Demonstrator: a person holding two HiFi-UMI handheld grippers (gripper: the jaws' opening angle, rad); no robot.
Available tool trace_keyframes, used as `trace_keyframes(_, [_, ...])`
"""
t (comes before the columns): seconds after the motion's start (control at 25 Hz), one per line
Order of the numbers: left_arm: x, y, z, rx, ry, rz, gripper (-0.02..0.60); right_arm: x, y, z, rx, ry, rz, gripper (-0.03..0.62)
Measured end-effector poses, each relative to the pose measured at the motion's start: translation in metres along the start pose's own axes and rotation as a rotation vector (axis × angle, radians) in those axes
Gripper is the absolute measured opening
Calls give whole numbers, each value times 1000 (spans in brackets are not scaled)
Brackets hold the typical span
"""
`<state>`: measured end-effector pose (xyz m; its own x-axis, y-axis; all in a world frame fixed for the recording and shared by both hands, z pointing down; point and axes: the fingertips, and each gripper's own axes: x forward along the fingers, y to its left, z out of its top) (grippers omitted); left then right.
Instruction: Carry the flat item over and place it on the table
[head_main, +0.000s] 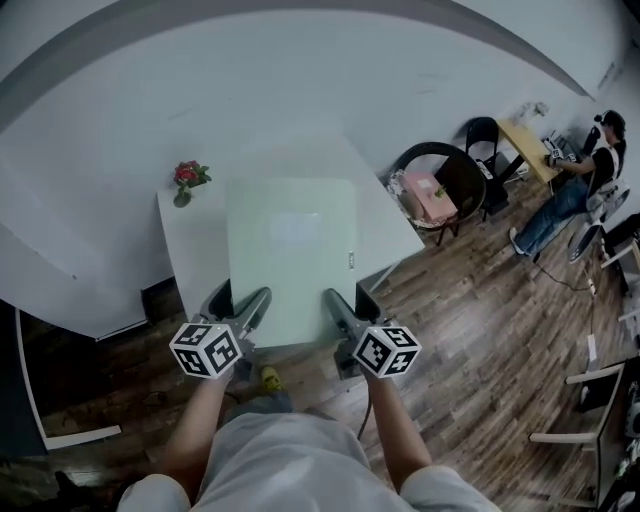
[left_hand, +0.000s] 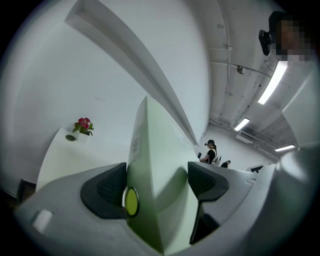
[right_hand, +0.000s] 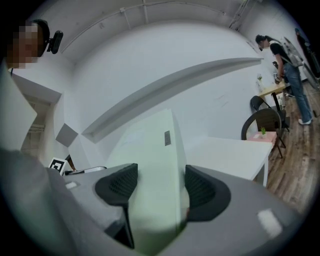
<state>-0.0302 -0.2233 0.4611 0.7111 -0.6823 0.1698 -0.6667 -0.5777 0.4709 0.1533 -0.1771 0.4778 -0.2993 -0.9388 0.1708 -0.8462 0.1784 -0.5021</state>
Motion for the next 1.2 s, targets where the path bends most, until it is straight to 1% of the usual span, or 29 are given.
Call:
trace_keyframes(0.12, [19,29,18,-13,-1,4,371,40,2,8,-5,8,1,295])
trace_keyframes(0.28, [36,54,30,-28,3,9,371,72,1,12,-6,23,-3,295])
trace_keyframes(0.48, [54,75,37,-46,8,20,371,100,-5,15,-6,41,-7,295])
trace_keyframes(0.68, [76,88,42,-55,14,32,371,124,-18,21,-1,59,1,295])
trace_keyframes(0.96, [114,103,40,-80,21,82,371,160,-49,29,16,110,25,295])
trace_keyframes(1.2, [145,118,30,-122,45,135,371,189,-79,27,31,171,36,295])
